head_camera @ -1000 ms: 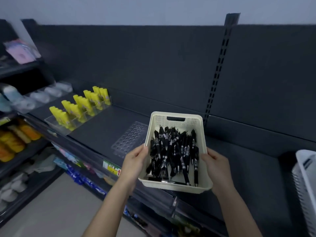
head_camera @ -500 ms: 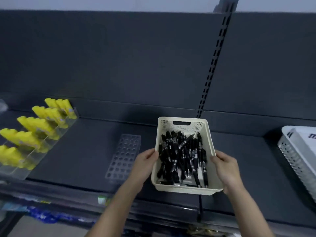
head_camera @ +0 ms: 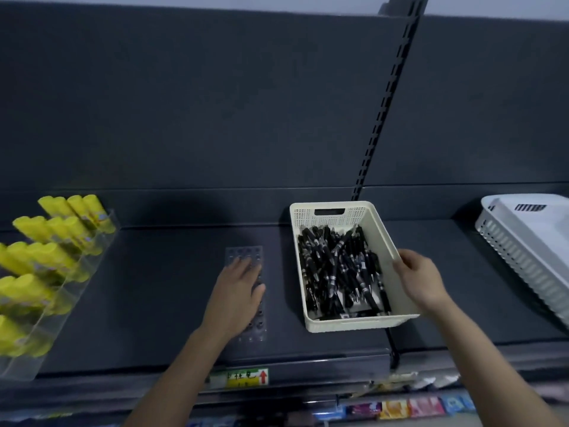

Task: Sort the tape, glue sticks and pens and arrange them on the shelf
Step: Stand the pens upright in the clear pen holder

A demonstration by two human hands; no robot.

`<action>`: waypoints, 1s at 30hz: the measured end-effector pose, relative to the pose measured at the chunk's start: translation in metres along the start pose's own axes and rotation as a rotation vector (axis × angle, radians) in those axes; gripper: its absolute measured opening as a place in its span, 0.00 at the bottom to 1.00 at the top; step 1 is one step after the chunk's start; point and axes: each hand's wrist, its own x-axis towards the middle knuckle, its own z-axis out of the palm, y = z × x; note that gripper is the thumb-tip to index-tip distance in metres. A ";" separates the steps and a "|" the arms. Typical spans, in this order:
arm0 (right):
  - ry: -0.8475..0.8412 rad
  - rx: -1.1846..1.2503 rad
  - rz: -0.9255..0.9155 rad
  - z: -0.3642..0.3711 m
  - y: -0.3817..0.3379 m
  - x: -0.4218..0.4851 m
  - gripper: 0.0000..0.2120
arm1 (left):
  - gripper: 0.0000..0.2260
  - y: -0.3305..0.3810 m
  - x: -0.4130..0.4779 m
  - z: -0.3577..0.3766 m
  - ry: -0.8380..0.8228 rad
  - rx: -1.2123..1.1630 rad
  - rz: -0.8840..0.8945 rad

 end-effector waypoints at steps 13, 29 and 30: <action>0.012 -0.216 -0.036 -0.020 0.012 0.009 0.08 | 0.21 0.010 0.014 0.015 0.056 0.024 0.070; -0.194 -0.375 -0.171 0.043 -0.059 0.039 0.22 | 0.19 0.078 0.047 0.015 0.033 -0.243 0.110; -0.196 -0.408 -0.176 0.048 -0.060 0.040 0.21 | 0.17 0.080 0.048 0.017 0.034 -0.234 0.119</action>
